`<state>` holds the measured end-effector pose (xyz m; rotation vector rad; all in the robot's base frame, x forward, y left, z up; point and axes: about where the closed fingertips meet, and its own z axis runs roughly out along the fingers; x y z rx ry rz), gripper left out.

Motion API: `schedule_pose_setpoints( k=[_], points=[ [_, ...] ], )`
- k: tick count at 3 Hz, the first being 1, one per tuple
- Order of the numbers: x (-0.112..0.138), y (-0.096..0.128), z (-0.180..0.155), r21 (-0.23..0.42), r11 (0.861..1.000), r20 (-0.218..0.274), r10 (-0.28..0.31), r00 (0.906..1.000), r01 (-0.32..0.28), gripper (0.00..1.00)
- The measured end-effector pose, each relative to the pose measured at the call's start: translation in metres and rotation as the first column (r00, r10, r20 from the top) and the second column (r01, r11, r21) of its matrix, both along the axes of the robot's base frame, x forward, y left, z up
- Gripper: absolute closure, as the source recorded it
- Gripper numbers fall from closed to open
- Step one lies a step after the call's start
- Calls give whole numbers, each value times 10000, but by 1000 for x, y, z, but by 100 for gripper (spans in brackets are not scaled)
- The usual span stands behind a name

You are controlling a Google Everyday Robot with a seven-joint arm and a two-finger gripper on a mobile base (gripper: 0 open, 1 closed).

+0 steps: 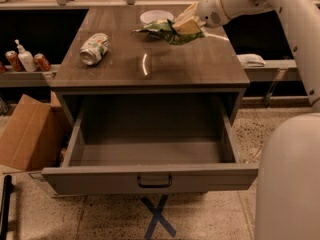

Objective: Place green jalapeno chip bag into top drawer

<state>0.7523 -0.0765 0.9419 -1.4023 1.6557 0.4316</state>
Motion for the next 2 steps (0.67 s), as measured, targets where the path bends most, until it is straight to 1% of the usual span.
schedule_pose_setpoints(
  k=[1,2],
  points=[
    [0,0,0,1,10000,-1,1,10000,-1,100],
    [-4,4,-6,21,9996,-117,273,9996,-273,100]
  ],
)
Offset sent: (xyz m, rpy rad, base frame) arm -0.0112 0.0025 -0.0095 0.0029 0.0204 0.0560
